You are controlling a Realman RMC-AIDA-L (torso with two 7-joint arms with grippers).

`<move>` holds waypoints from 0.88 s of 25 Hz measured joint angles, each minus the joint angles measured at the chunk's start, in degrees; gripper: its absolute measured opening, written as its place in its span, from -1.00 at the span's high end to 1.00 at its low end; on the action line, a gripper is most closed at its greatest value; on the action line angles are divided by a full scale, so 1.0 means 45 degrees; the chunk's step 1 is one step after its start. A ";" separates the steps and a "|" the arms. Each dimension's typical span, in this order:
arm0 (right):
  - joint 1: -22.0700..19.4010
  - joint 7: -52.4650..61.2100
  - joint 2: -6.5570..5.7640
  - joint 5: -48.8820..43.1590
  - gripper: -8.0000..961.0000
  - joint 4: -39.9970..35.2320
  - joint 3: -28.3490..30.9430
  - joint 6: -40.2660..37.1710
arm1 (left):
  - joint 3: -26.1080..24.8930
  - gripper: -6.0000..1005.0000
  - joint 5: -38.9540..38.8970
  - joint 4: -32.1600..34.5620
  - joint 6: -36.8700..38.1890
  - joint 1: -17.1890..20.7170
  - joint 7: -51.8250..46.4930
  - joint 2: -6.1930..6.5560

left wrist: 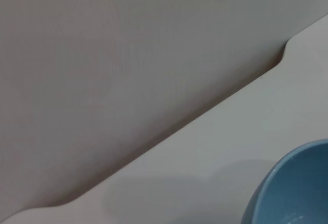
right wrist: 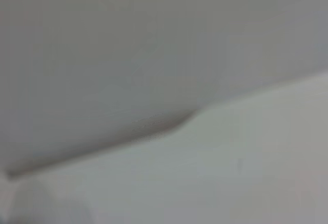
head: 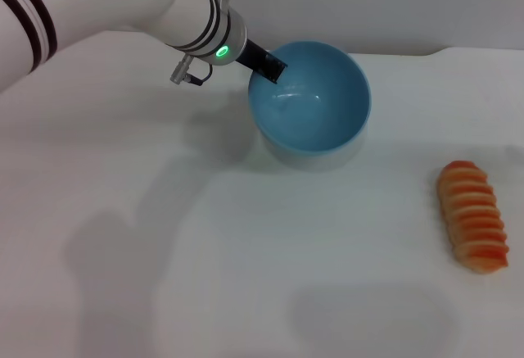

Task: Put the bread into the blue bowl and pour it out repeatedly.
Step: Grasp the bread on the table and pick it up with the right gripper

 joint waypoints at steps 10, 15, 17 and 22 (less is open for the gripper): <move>0.0457 -0.0022 0.0399 -0.1194 -0.49 0.1056 -0.0850 0.0306 | -0.0009 0.99 0.0024 0.0000 -0.0348 -0.0021 0.0001 -0.0040; 0.0791 -0.0114 0.0416 -0.1176 -0.49 0.1975 -0.1145 0.0778 | -0.0012 0.99 0.0026 -0.0158 -0.0395 0.0003 0.0046 -0.0057; 0.0850 -0.0150 0.0411 -0.1183 -0.49 0.2118 -0.1160 0.0871 | 0.0011 0.99 0.0027 -0.0173 -0.0395 0.0005 0.0050 -0.0058; 0.1075 -0.0204 0.0415 -0.1174 -0.49 0.2646 -0.1270 0.1060 | 0.0064 0.99 0.0002 -0.0183 -0.0395 0.0027 0.0054 -0.0060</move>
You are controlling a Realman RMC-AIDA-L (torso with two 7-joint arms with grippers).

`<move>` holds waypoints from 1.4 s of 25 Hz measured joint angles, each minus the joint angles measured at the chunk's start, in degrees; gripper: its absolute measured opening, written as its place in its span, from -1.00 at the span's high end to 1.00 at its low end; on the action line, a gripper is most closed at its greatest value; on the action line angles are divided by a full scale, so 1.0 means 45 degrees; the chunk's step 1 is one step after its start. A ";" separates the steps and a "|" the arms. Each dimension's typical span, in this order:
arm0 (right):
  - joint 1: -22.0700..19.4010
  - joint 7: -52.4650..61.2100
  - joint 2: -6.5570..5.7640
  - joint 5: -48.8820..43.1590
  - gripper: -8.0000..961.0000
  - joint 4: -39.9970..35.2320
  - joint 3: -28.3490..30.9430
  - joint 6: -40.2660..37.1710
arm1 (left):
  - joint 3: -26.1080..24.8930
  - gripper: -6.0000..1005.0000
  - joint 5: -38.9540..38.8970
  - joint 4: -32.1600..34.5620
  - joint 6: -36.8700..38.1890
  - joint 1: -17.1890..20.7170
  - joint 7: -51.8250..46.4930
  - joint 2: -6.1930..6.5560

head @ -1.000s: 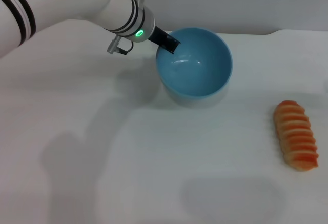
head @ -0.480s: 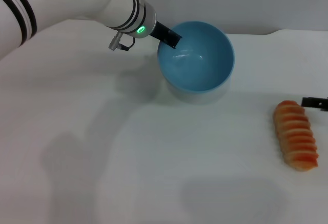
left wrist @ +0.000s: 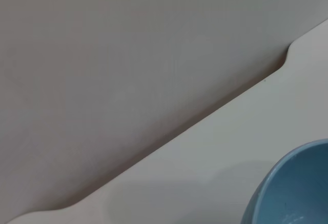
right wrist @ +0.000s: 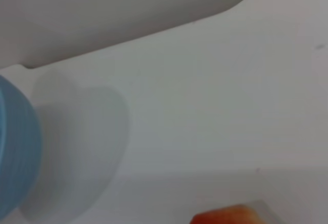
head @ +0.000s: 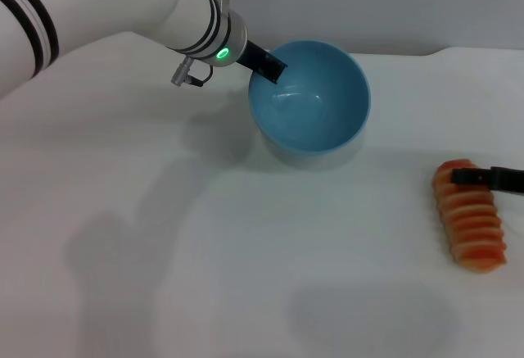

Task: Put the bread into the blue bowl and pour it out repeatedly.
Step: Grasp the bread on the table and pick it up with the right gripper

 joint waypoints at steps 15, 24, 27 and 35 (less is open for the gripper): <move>0.0264 -0.0077 -0.0037 -0.0032 -0.45 0.0351 -0.0161 0.0327 | 0.0053 0.99 -0.0064 -0.0012 -0.0066 0.0004 -0.0012 -0.0036; 0.0228 -0.0895 -0.0030 0.0725 -0.08 -0.0279 -0.0177 -0.0429 | 0.0054 0.99 -0.0087 -0.0012 -0.0196 0.0087 -0.0057 -0.0062; 0.0080 -0.1944 -0.0055 0.2122 0.05 -0.0554 -0.0159 -0.0952 | 0.0054 0.99 -0.0088 -0.0016 -0.0222 0.0131 -0.0060 -0.0061; -0.0057 -0.3257 -0.0048 0.4720 0.19 -0.2218 -0.0160 -0.2740 | 0.0233 0.99 -0.0310 -0.0130 0.0450 0.0132 -0.0067 -0.0117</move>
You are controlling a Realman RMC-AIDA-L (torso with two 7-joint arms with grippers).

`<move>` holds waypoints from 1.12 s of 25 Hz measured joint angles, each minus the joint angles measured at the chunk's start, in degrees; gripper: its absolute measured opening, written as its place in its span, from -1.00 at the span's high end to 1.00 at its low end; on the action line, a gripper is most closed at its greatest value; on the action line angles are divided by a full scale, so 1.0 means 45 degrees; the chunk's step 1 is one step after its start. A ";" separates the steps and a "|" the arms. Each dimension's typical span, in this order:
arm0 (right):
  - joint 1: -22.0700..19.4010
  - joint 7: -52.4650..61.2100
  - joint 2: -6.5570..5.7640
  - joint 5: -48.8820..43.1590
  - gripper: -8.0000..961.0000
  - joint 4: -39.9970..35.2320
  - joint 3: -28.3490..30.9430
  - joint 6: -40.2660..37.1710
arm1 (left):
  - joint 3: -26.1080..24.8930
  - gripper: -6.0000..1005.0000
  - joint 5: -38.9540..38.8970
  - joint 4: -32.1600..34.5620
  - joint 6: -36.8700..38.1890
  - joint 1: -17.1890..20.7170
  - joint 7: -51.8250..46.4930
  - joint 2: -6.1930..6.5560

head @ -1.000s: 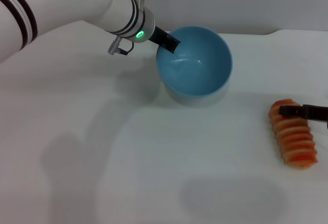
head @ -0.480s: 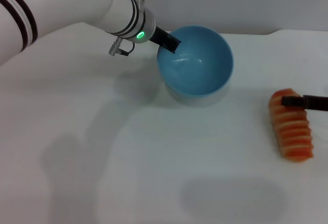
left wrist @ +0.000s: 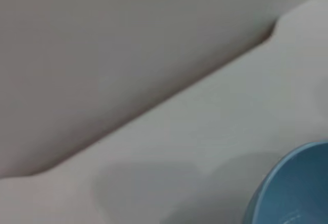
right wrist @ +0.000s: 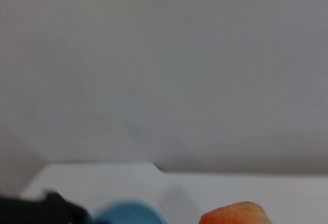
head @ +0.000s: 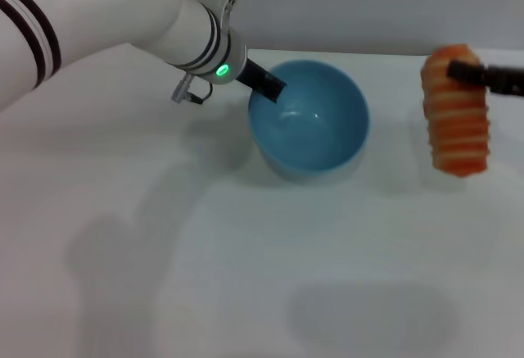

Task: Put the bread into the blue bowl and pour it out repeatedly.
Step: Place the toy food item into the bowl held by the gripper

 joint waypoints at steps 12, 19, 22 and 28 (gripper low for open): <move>0.1149 -0.1645 0.0102 0.2348 0.38 0.1915 -0.1024 -0.0720 | 0.2159 0.99 -0.2842 0.0091 0.0495 -0.0010 0.0126 -0.0023; 0.1343 -0.1689 0.0122 0.2423 0.47 0.2998 -0.1323 -0.0319 | 0.2156 0.99 -0.3202 0.0066 0.0216 0.0000 0.0135 0.0005; 0.1286 -0.1769 0.0134 0.2511 0.53 0.3294 -0.1342 0.0048 | 0.2122 0.99 -0.3231 0.0052 0.0192 0.0010 0.0138 0.0008; 0.1424 -0.2697 0.0147 0.2578 0.56 0.4072 -0.1347 0.0192 | 0.2093 0.99 -0.3248 -0.0001 0.0039 0.0026 0.0138 0.0017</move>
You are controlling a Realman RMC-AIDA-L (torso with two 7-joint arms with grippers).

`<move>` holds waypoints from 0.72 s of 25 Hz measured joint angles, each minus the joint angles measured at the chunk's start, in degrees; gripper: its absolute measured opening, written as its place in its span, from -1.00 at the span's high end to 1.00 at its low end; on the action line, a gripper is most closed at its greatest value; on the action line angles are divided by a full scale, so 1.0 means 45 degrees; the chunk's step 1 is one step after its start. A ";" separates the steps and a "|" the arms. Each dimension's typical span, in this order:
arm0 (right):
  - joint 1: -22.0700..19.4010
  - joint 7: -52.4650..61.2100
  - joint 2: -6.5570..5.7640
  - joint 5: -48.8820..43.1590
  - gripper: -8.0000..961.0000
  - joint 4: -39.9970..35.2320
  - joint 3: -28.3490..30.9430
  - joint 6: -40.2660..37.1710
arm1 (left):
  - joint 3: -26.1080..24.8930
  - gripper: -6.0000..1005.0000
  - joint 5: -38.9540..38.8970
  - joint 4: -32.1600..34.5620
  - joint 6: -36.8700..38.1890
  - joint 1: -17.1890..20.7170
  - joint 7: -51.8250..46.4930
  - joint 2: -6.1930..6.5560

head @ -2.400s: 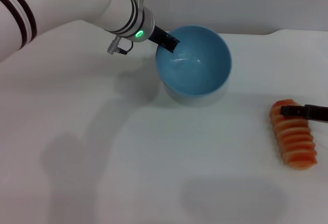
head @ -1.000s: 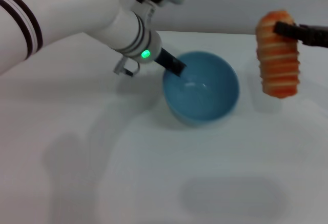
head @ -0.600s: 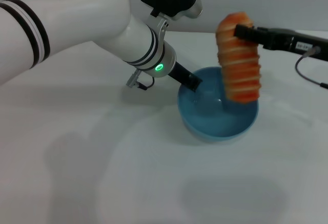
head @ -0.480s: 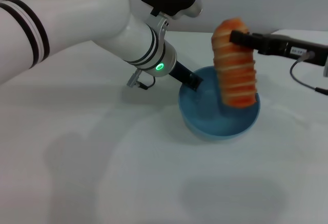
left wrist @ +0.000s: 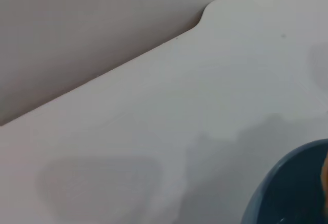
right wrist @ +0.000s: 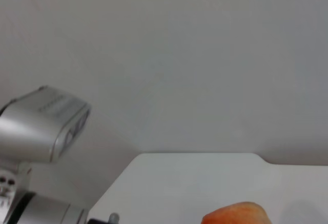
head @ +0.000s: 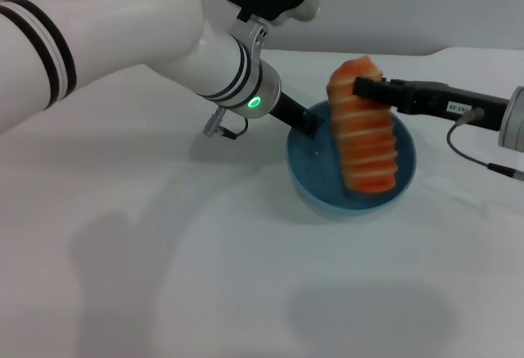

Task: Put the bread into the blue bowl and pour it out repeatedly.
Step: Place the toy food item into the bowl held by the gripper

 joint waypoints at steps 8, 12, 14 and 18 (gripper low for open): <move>0.0063 -0.0440 -0.0004 0.0006 0.13 0.0193 0.0045 0.0042 | -0.0024 0.99 -0.0024 0.0008 -0.0007 0.0092 0.0001 0.0004; -0.0175 -0.0516 -0.0015 0.0421 0.05 0.0020 0.0137 -0.0079 | -0.0019 0.99 -0.0040 0.0024 -0.0008 0.0139 0.0000 0.0003; -0.0316 -0.0583 -0.0028 0.0685 0.06 -0.0089 0.0143 -0.0118 | -0.0005 0.99 -0.0046 0.0015 -0.0045 0.0161 0.0000 0.0003; -0.1398 -0.1485 -0.0058 0.2326 0.06 -0.1025 0.0170 -0.0238 | 0.0045 0.99 0.0003 0.0008 -0.0257 0.0169 0.0000 0.0037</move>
